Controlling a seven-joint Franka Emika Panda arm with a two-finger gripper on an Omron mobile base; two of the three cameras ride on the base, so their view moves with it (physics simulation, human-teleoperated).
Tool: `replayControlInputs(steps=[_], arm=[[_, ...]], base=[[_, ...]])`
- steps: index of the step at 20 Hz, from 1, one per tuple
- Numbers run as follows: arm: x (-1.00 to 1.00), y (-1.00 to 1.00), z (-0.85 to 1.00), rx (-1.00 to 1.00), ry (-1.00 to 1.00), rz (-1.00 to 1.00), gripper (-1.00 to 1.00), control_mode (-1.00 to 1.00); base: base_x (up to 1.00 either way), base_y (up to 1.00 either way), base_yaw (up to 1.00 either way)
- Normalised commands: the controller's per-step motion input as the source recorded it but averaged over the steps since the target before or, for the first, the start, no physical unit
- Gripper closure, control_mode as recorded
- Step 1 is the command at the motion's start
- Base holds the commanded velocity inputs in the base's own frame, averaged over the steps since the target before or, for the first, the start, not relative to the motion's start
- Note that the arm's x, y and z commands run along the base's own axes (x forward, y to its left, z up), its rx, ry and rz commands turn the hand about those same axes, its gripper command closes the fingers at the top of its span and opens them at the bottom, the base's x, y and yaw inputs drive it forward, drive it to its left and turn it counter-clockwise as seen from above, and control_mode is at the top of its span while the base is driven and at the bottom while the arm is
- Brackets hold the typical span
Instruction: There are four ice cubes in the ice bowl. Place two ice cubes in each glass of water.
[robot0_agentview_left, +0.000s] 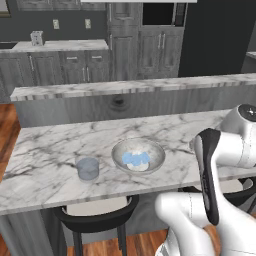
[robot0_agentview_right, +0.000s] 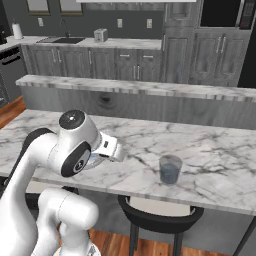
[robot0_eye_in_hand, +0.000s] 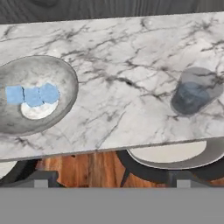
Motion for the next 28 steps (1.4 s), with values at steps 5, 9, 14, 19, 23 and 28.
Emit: replayControlInputs(steps=[5, 9, 14, 19, 23, 28], arm=[[0.0, 0.71, 0.2, -0.15, 0.08, 0.5, -1.0, -1.0], [0.0, 0.54, 0.07, -0.09, 0.06, 0.5, -1.0, -1.0], [0.0, 0.46, 0.01, -0.07, 0.05, 0.47, -1.0, -1.0], [0.08, 0.48, 0.0, -0.03, 0.0, 0.18, -1.0, -1.0], [0.36, 0.43, -0.04, -0.12, 0.0, 0.0, -1.0, -1.0], [0.58, 0.35, -0.15, -0.1, 0.04, 0.02, -1.0, -1.0]], base=[[0.0, 0.0, 0.0], [0.0, 0.0, 0.0], [0.0, 0.0, 0.0], [0.0, 0.0, 0.0], [0.0, 0.0, 0.0], [0.0, 0.0, 0.0]])
